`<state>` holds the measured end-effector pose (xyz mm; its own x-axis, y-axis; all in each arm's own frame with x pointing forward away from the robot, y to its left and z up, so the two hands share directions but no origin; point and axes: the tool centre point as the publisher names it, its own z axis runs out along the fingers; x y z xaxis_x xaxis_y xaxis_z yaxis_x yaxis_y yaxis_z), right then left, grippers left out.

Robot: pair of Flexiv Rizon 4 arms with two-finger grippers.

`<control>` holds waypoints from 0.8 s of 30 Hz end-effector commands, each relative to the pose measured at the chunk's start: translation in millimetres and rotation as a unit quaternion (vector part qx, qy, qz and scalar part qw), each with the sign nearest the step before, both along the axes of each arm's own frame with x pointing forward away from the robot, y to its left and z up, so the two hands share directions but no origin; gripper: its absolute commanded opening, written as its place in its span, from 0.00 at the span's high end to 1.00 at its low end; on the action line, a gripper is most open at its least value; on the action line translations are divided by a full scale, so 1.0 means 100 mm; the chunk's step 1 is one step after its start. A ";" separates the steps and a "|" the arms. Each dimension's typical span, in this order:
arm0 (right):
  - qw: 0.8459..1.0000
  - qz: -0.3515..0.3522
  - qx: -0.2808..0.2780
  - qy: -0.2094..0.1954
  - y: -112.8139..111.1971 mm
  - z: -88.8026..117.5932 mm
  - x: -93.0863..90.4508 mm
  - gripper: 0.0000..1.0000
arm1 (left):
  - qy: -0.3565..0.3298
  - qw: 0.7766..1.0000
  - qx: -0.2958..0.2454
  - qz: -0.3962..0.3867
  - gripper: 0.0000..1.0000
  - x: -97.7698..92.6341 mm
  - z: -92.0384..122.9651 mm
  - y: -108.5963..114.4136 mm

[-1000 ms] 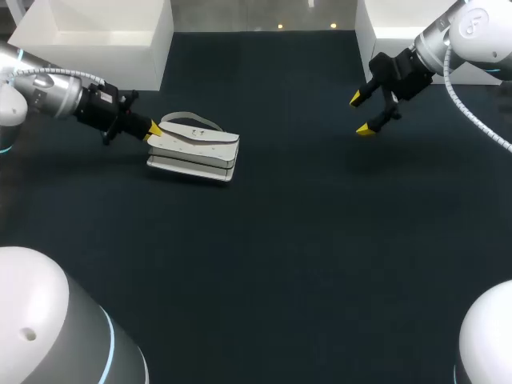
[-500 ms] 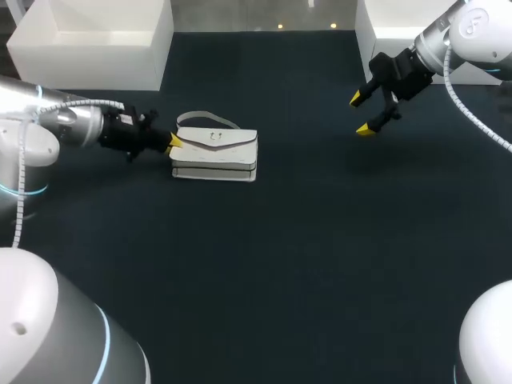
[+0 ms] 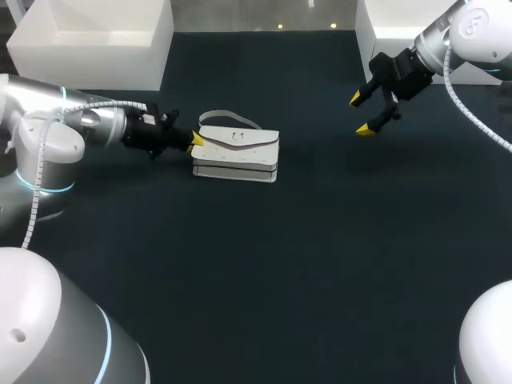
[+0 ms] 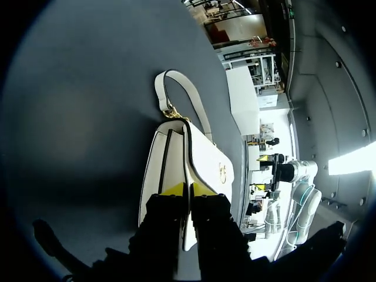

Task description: Pick up the bag, open it, inspect its contents, close it, and place it on the opposite side

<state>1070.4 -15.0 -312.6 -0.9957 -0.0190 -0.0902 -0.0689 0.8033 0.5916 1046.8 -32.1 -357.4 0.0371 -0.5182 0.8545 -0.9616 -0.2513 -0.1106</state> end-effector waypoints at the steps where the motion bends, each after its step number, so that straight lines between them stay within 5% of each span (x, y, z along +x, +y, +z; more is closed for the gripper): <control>1: 1.000 0.001 0.001 0.001 0.00 0.00 0.01 0.00 | 0.004 1.000 -0.004 -0.009 1.00 0.10 -0.04 -0.13; 24: 1.000 0.001 0.001 0.001 0.00 0.00 0.01 0.00 | 0.001 1.000 -0.025 -0.014 1.00 0.11 0.00 -0.63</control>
